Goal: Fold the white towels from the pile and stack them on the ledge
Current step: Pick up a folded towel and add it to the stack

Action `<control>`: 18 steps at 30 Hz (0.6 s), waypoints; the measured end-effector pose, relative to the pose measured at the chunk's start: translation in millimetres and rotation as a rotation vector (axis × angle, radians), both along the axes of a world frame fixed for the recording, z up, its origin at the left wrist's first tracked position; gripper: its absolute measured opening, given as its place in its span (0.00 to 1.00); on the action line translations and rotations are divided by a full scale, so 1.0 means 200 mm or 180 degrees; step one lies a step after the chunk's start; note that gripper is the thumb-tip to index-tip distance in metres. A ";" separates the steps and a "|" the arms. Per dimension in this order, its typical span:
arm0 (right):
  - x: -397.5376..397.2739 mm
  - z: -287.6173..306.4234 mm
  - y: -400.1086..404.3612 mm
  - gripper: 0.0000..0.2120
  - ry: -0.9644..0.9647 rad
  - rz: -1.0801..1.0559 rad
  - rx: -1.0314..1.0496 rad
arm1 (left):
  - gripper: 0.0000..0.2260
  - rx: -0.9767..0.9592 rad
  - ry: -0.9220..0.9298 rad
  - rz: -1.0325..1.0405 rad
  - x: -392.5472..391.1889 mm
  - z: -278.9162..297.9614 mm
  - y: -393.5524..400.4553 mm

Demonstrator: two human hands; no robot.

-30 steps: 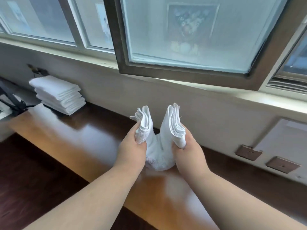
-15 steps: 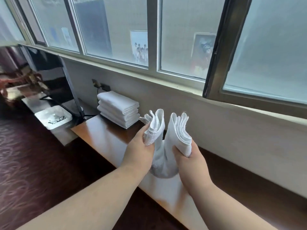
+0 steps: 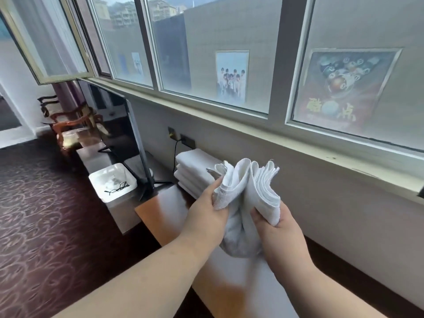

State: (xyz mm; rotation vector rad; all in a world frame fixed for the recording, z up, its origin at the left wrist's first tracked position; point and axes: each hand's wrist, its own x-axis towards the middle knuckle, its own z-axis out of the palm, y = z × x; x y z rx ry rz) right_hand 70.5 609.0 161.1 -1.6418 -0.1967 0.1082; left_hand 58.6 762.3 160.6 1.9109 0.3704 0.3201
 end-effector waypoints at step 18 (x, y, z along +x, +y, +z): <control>0.92 -0.06 1.02 0.28 -0.0242 -0.0385 -0.0385 | 0.16 -0.0171 -0.0222 -0.0434 0.95 -0.02 0.95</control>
